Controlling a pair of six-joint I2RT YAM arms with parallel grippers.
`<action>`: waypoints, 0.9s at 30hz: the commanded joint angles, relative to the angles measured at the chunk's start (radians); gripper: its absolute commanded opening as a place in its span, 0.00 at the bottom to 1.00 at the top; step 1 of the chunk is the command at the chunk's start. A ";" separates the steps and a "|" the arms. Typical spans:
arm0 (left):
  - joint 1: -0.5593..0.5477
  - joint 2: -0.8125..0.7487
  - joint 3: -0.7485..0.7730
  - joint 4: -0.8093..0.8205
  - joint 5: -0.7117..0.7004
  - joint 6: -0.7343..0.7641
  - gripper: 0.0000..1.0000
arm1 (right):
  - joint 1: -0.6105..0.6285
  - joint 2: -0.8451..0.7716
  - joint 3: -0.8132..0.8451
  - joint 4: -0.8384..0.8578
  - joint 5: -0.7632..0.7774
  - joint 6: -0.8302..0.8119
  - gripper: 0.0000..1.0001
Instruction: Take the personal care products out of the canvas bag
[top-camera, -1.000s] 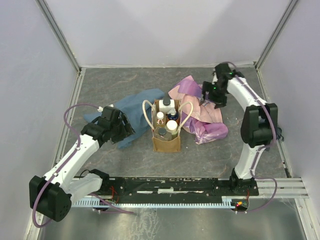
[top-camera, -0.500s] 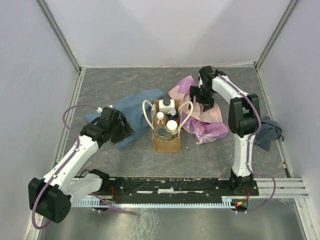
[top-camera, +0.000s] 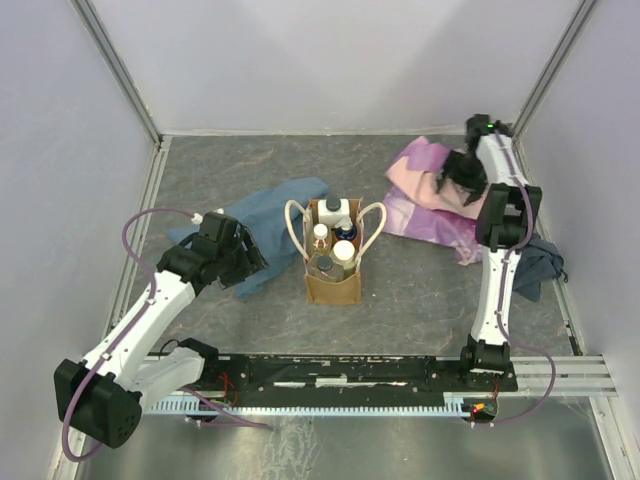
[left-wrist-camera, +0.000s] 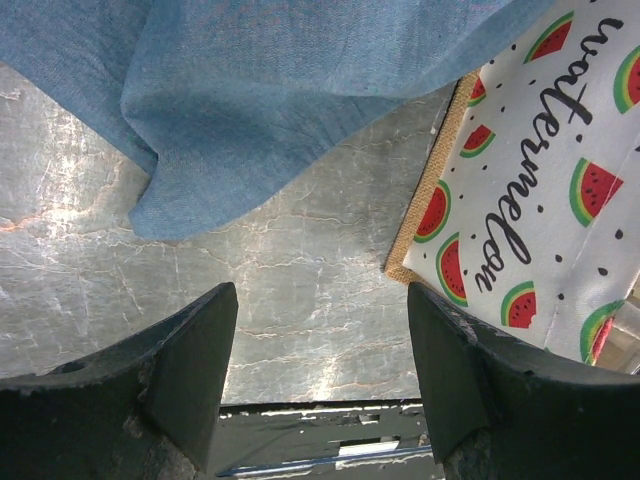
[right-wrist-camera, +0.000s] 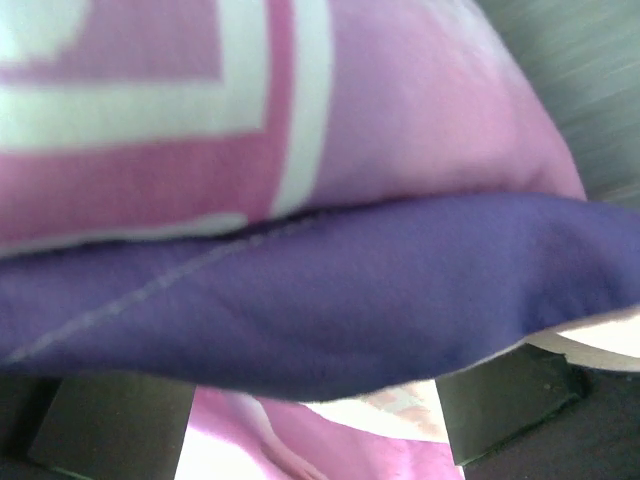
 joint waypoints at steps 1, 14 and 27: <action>-0.005 0.016 0.045 -0.003 0.010 -0.015 0.76 | -0.150 0.058 0.257 -0.114 0.186 0.066 0.89; -0.005 0.008 0.013 0.026 0.023 -0.031 0.75 | -0.019 -0.396 -0.060 0.162 0.082 -0.065 0.94; -0.005 -0.019 0.014 0.012 -0.001 -0.033 0.75 | 0.039 -0.425 -0.391 0.121 -0.042 -0.080 0.93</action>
